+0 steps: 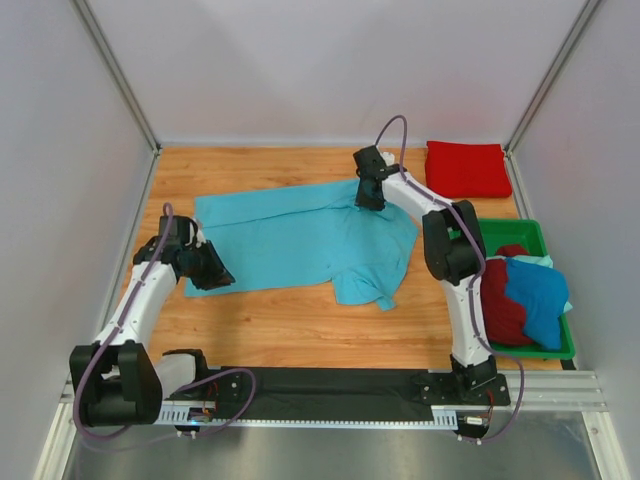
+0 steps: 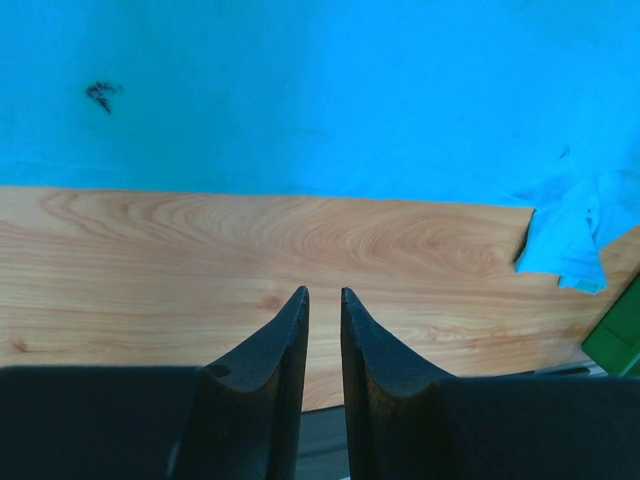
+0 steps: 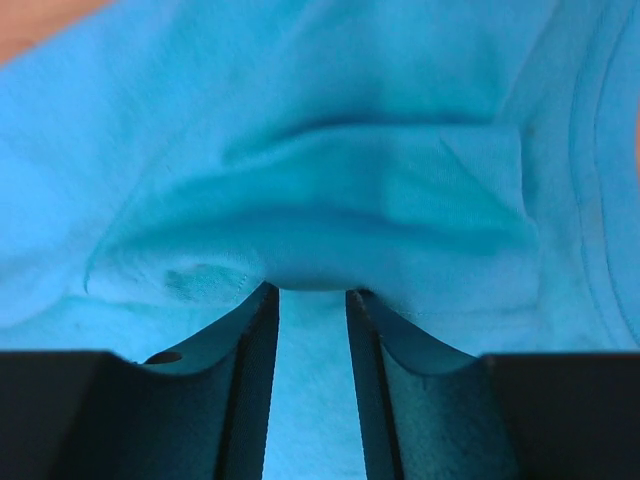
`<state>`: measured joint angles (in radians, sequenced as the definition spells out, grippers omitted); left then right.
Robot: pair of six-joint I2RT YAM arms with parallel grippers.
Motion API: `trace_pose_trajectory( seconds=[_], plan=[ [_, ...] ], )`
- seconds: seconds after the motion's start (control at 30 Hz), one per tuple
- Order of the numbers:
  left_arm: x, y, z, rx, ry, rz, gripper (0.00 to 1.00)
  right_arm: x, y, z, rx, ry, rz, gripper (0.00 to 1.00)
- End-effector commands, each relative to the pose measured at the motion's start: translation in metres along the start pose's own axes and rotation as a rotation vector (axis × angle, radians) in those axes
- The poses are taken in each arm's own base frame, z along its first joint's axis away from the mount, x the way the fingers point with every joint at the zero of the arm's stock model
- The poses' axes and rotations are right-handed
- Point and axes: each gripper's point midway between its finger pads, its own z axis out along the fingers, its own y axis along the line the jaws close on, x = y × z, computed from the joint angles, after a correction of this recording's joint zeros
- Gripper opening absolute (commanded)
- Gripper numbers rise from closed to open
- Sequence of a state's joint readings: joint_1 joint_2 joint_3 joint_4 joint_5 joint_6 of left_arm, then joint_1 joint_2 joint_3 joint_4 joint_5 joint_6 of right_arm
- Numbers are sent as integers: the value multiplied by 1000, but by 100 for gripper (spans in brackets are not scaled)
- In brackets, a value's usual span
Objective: Fold and stack the t-shirts
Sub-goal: Fold the tshirt
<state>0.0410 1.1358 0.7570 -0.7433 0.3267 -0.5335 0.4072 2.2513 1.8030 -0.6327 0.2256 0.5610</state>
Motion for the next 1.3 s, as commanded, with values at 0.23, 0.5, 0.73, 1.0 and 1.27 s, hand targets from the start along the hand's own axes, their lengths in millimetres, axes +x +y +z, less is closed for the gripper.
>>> trace_pose_trajectory(
  seconds=[0.23,0.5,0.73,1.0,1.27],
  plan=[
    [-9,-10,-20,13,-53,29,26,-82,25,7,8,-182,11,43],
    [-10,-9,-16,19,-50,29,26,-84,29,-29,-71,-149,-10,56],
    [-10,-10,-9,30,-35,28,26,-72,44,-46,-265,-75,210,61],
    [-9,-11,-10,36,-40,31,26,-62,54,-28,-313,27,340,58],
    [-8,-10,-7,36,-23,32,25,-42,49,-14,-301,67,349,38]
  ],
)
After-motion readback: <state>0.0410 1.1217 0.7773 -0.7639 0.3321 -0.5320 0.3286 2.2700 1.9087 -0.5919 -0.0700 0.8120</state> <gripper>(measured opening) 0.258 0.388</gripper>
